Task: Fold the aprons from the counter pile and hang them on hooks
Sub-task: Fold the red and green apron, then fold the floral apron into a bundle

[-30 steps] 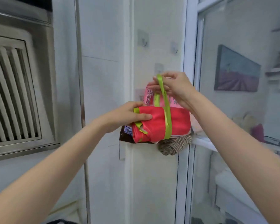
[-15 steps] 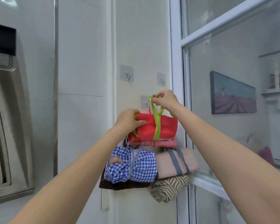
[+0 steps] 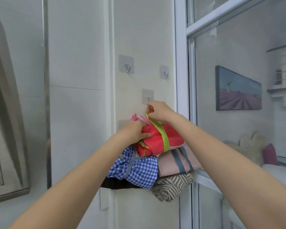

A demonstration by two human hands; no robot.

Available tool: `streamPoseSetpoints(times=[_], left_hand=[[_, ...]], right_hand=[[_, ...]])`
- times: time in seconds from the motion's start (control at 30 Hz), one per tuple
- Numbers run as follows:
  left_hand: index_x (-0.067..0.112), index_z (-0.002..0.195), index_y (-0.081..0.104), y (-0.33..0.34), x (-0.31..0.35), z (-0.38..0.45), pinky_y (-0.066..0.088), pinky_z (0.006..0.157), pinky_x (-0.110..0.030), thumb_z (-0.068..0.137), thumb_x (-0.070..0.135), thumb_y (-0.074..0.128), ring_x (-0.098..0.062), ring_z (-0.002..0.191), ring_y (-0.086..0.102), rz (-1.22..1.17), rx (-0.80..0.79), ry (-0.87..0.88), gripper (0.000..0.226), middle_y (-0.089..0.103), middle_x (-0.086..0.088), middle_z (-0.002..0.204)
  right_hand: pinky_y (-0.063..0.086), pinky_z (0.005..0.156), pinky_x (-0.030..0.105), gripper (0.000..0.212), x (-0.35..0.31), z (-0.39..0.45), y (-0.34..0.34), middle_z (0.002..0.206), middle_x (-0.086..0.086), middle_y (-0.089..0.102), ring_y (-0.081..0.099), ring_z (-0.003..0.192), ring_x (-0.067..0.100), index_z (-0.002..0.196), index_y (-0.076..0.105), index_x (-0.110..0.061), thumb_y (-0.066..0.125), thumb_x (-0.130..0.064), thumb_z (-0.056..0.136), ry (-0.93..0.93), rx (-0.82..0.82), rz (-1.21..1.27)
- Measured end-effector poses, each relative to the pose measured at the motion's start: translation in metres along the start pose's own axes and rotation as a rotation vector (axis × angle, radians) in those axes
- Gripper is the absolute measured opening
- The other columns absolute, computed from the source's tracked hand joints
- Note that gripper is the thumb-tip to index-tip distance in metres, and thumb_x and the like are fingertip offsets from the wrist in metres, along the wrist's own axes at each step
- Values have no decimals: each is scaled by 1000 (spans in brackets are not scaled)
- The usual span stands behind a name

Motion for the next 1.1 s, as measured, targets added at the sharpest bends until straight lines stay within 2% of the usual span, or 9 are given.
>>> streamPoseSetpoints(times=[0.13,0.2,0.33,0.5,0.67,0.83,0.93,1.0,1.1], left_hand=[[11,124,55,2,-4,0,40,82,-27,90,33,61,-24,105,56,-96,143,-15,42,61,-8,117],[11,118,56,6,-2,-1,45,85,-32,89,36,60,-24,102,57,-98,176,-21,38,62,-8,113],[10,115,53,8,2,-7,45,88,-38,91,38,55,-26,103,57,-126,207,-43,36,61,-7,111],[14,134,36,10,7,-24,44,92,-31,79,49,67,-23,113,50,-235,74,7,72,46,-5,127],[16,134,33,19,10,-38,44,94,-37,73,40,77,-24,116,47,-74,123,42,79,40,-8,131],[15,133,36,15,5,-41,41,100,-42,73,50,71,-27,120,43,-66,195,38,78,41,-9,131],[15,126,45,-1,1,-57,35,102,-41,81,46,65,-27,120,39,-75,388,61,59,42,-8,128],[13,124,48,-13,-5,-74,35,100,-41,88,34,60,-28,118,41,-92,505,72,44,43,-10,127],[6,119,51,-26,-29,-106,38,95,-45,87,15,56,-30,111,48,-116,559,71,33,47,-13,121]], right_hand=[[44,87,29,21,29,-34,-7,109,8,60,56,98,22,105,63,-10,49,-9,89,36,223,165],[43,88,29,22,45,-48,-1,111,8,58,55,100,21,106,62,-11,47,-7,90,53,191,152],[45,92,41,21,65,-63,12,106,6,65,58,103,24,100,67,-14,48,-16,91,94,127,93],[44,92,46,26,65,-69,17,108,4,67,57,105,26,103,67,-17,43,-24,96,109,135,102],[43,95,44,28,66,-72,21,118,10,62,52,113,31,112,61,-12,40,-18,94,160,146,27],[41,97,47,29,63,-74,13,120,15,56,48,115,33,115,59,-7,42,-11,91,213,271,29],[38,94,34,26,30,-83,-2,114,12,58,46,113,28,105,61,-5,40,-3,90,125,464,37],[32,82,21,24,-12,-92,-5,105,8,60,46,106,22,98,62,-5,41,-1,89,-12,535,84],[36,78,26,22,-87,-100,11,90,0,61,49,95,18,89,63,-8,42,-1,85,-254,483,139]])
Point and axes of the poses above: each hand's wrist, its own z-axis towards the middle knuckle, its own y-axis out of the palm, x = y × z, the point moved 4 cm from there along z, towards the middle knuckle
